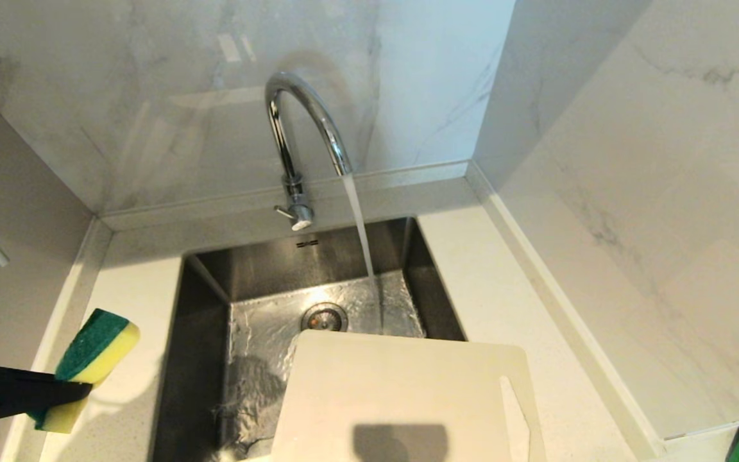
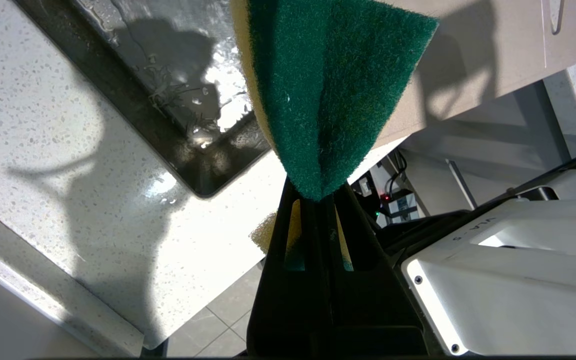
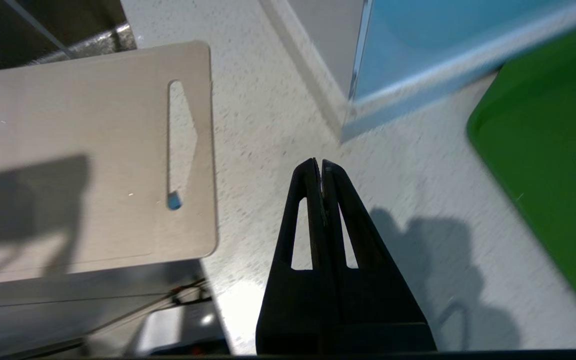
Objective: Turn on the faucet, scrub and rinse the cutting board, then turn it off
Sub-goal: Put down the cleaning cloth
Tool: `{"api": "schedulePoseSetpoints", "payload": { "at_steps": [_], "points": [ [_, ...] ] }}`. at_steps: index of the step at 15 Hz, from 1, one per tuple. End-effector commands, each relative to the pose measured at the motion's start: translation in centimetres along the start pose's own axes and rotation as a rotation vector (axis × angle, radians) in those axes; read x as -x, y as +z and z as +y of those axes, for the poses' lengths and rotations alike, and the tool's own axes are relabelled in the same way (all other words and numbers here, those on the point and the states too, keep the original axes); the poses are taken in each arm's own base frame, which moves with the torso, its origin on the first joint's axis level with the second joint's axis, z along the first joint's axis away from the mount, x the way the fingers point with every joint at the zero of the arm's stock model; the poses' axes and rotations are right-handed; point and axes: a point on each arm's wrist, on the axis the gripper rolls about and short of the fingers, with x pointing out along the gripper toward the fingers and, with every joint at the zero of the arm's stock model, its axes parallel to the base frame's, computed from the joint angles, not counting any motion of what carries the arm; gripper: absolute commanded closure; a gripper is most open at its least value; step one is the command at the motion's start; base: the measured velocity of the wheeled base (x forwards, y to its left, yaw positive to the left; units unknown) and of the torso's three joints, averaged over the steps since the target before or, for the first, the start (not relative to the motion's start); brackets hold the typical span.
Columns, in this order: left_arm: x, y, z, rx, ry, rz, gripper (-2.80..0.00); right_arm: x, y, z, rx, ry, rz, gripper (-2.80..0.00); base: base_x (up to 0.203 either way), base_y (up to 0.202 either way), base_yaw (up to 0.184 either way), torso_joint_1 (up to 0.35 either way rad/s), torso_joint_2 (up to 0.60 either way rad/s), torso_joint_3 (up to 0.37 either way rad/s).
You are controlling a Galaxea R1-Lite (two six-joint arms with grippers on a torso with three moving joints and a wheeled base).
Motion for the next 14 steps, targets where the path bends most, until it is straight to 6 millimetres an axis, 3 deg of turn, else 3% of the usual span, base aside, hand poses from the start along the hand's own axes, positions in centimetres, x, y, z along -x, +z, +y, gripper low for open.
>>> {"api": "schedulePoseSetpoints", "payload": {
  "at_steps": [1, 3, 6, 10, 14],
  "points": [
    [0.26, -0.14, 0.02, 0.002, -0.001, -0.005, 0.00, -0.01, 0.17, 0.02, 0.219, 0.000, -0.051, 0.00, 0.000, 0.000, 0.000, 0.000, 0.00, 0.000],
    [0.27, -0.05, 0.01, 0.005, -0.002, -0.008, 0.00, -0.30, 0.18, 0.10, 0.356, 0.014, -0.099, 0.00, 0.000, 0.000, 0.000, 0.000, 0.00, 0.000],
    [0.21, -0.19, 0.02, 0.007, -0.001, -0.004, 0.00, -0.38, -0.04, 0.29, 0.360, 0.107, -0.099, 0.00, 0.000, 0.000, 0.000, 0.000, 0.00, 0.000],
    [0.21, -0.11, 0.01, 0.007, -0.003, -0.005, 0.00, -0.67, -0.49, 0.24, 0.057, 0.108, -0.080, 0.00, 0.000, 0.000, 0.000, 0.000, 0.00, 0.000],
    [0.35, -0.07, 0.00, 0.007, -0.003, -0.011, 0.00, -0.74, -0.50, 0.20, 0.060, 0.091, -0.093, 0.00, 0.000, 0.000, 0.000, 0.000, 0.00, 0.000]
  ]
}}
